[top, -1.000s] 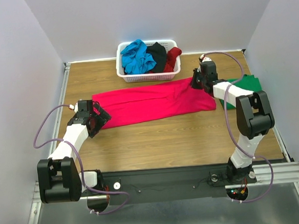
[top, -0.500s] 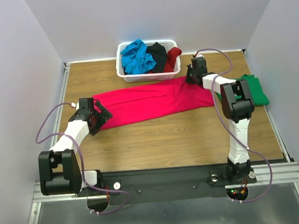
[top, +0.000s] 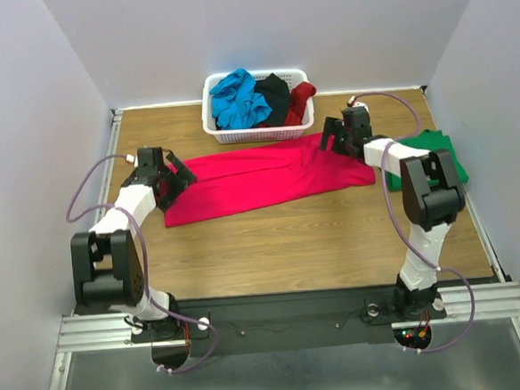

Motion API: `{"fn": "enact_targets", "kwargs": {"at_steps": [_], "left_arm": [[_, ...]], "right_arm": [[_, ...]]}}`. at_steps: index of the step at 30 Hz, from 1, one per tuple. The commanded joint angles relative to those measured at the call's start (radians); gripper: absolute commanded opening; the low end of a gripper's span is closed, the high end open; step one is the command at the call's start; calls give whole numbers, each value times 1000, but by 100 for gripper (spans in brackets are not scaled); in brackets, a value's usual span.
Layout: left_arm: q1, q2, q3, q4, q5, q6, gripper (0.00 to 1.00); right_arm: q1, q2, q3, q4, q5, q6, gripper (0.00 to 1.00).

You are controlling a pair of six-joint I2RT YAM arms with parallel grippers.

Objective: Fold and stack the t-shirts
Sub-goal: Fold the tshirt

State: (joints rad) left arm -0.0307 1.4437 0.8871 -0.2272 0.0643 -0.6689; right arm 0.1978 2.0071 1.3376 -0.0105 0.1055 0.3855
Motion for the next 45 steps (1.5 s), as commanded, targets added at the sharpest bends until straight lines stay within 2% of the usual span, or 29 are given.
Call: {"fn": "enact_targets", "kwargs": {"at_steps": [1, 3, 7, 10, 14, 21, 25, 26, 28, 29, 31, 33, 38, 41, 42, 45], "left_arm": [[-1, 134, 166, 63, 41, 41, 99], [-12, 190, 208, 74, 40, 46, 98], [-40, 352, 262, 66, 86, 43, 99], [-100, 366, 210, 97, 66, 23, 98], [-165, 347, 60, 115, 54, -15, 98], [-353, 95, -198, 100, 15, -164, 98], [-466, -29, -400, 129, 57, -337, 98], [-529, -72, -466, 141, 64, -422, 98], [-598, -117, -519, 161, 98, -495, 98], [-660, -171, -552, 175, 104, -576, 98], [-727, -271, -579, 177, 100, -642, 98], [-810, -339, -589, 177, 89, -728, 98], [-899, -523, -553, 103, 31, -788, 98], [-900, -571, -449, -41, -67, -752, 99], [-900, -572, -415, -143, -163, -742, 98], [-899, -551, -292, -343, -327, -716, 98]], "right_arm": [[0, -180, -159, 35, -24, 76, 100], [0, -214, -225, 34, -81, 91, 100], [0, -179, -244, 35, -128, 82, 100], [0, -125, -216, 35, -135, 72, 100], [0, -51, -128, 35, -139, 50, 100], [-3, 71, 12, 30, -79, -37, 100], [-6, 145, 93, 32, -98, -89, 100], [-9, 175, 122, 30, -96, -102, 100], [-21, 206, 153, 30, -87, -105, 100], [-26, 222, 182, 32, -86, -102, 100], [-40, 252, 219, 30, -90, -86, 100], [-54, 268, 241, 30, -133, -76, 100], [-74, 227, 267, 29, -222, -98, 100], [-74, 124, 239, 26, -296, -134, 100], [-74, 86, 229, 26, -306, -142, 100], [-74, -65, 167, 18, -366, -152, 100]]}}
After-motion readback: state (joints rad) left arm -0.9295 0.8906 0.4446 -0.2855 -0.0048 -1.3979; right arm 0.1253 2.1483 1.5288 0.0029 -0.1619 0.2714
